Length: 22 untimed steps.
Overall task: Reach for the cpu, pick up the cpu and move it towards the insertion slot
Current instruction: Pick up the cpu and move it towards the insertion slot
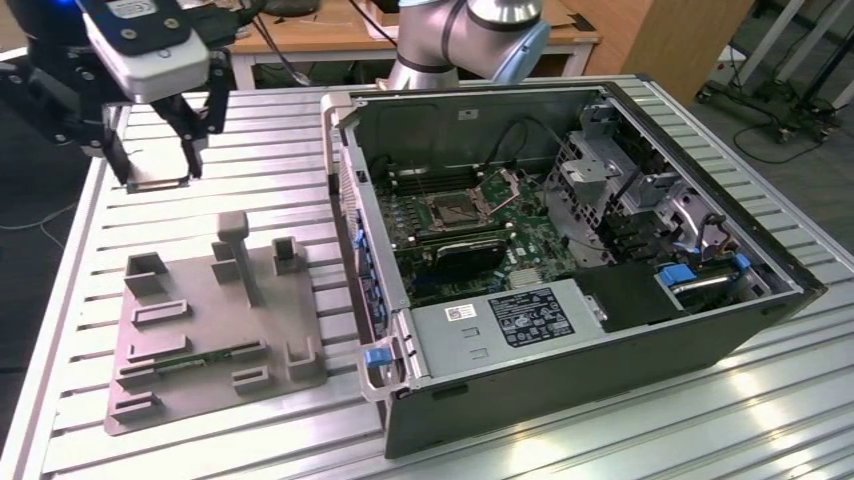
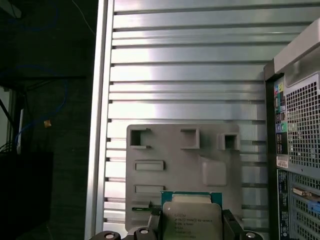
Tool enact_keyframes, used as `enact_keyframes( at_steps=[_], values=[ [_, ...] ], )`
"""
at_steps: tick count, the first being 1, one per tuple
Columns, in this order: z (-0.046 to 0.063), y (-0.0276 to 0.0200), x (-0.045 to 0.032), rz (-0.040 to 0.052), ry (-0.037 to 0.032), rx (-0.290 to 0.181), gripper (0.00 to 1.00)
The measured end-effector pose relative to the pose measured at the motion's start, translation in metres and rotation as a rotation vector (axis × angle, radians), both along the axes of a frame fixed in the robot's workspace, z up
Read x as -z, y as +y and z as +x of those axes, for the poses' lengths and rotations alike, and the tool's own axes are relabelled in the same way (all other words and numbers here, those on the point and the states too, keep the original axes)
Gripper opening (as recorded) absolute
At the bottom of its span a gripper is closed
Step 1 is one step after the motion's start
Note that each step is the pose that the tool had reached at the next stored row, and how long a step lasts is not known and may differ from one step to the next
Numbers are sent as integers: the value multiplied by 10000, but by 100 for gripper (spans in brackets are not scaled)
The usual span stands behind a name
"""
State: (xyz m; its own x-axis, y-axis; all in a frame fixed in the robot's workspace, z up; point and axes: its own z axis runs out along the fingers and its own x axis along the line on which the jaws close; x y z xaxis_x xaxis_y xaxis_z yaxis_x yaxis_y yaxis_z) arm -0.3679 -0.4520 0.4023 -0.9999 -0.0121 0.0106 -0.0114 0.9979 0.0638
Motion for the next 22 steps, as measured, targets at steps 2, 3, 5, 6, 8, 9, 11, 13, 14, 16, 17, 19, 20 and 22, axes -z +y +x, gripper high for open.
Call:
enact_keyframes(
  at_steps=[2, 3, 5, 6, 8, 9, 11, 13, 14, 16, 17, 19, 20, 22],
  values=[
    [64, 1, 1, 1, -1, -1, 54],
    [97, 2, 1, 1, -1, -2, 54],
    [164, 2, 1, 0, 0, -3, 54],
    [200, 3, 2, 1, -1, -4, 54],
    [276, 4, 2, 0, 0, -8, 54],
    [312, 5, 2, 0, 0, -9, 54],
    [386, 6, 4, 1, -1, -10, 54],
    [459, 7, 4, 1, -1, -13, 54],
    [494, 8, 4, 0, 0, -14, 54],
    [564, 10, 5, 1, 0, -17, 54],
    [597, 11, 6, 1, 0, -18, 54],
    [665, 12, 6, 1, -1, -19, 54],
    [701, 13, 6, 1, -1, -20, 54],
    [770, 14, 7, 0, -1, -23, 54]
  ],
)
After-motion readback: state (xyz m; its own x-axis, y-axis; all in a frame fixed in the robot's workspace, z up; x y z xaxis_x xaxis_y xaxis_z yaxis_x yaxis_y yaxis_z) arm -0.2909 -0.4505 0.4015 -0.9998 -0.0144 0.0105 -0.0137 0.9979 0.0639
